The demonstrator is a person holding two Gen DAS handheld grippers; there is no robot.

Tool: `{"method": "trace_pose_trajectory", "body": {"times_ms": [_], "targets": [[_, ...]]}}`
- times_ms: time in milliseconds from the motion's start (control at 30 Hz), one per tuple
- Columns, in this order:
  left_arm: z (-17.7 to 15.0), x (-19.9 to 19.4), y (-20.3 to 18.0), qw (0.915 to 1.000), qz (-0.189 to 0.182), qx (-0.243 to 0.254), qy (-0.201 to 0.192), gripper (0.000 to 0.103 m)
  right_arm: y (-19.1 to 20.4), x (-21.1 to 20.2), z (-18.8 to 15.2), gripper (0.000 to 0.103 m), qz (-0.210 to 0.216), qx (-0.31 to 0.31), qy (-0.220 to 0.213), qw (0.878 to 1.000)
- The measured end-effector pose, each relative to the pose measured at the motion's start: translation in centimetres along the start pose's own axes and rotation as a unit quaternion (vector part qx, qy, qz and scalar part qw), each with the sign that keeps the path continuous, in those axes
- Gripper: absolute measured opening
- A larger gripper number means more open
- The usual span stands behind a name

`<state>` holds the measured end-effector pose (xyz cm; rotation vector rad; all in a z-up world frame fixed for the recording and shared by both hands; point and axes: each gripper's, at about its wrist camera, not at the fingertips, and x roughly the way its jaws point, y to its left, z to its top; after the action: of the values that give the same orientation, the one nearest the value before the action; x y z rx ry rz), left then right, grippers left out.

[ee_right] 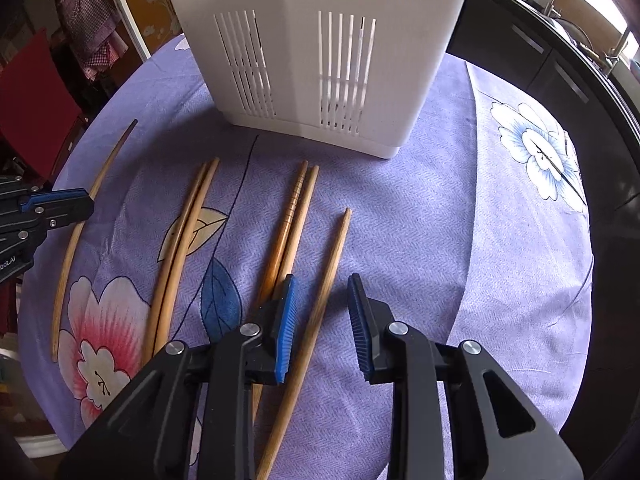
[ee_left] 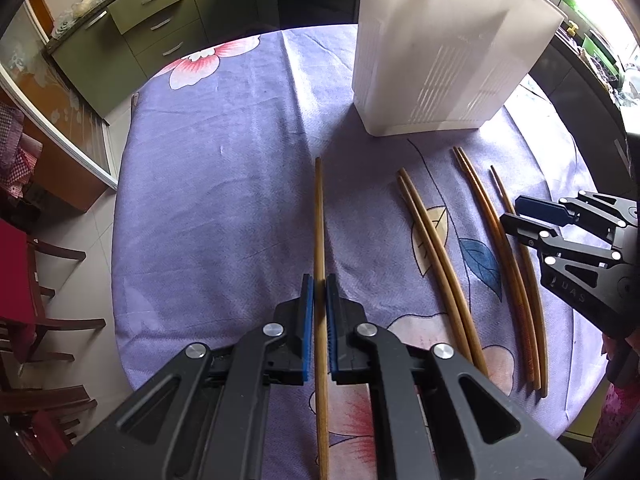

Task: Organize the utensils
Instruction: 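Lift the chopsticks toward the white caddy with both tools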

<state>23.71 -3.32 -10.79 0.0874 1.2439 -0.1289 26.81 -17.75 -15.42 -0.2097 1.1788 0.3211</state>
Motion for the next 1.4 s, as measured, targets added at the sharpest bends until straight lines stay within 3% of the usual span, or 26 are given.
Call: {"method": "trace_pose_trajectory", "body": {"times_ms": [67,100,200,533,1000,1400], "targets": [[0.0,-0.1,0.0,1.0,-0.001,0.0,-0.001,0.006,0.0,0.0,0.1,0.019,0.005,0.001,-0.001,1.0],[-0.1,-0.2,0.1,1.0,-0.002,0.0,-0.002,0.006,0.1,0.0,0.1,0.009,0.005,0.0,-0.001,1.0],[0.0,-0.4,0.1,1.0,-0.002,-0.002,-0.005,0.006,0.2,0.0,0.1,0.007,0.008,0.005,-0.003,1.0],[-0.1,-2.3,0.1,0.9998,-0.001,0.003,-0.021,0.006,-1.1,-6.5,-0.4,0.007,0.032,0.018,-0.076,0.996],[-2.3,-8.8,-0.8,0.9971,-0.001,0.029,-0.07,0.006,-2.7,-16.7,-5.9,0.007,0.047,0.018,-0.177,0.983],[-4.2,-12.8,-2.0,0.9938,-0.002,0.043,-0.102,0.006,-2.9,-20.2,-9.1,0.007,0.048,0.01,-0.208,0.977]]}}
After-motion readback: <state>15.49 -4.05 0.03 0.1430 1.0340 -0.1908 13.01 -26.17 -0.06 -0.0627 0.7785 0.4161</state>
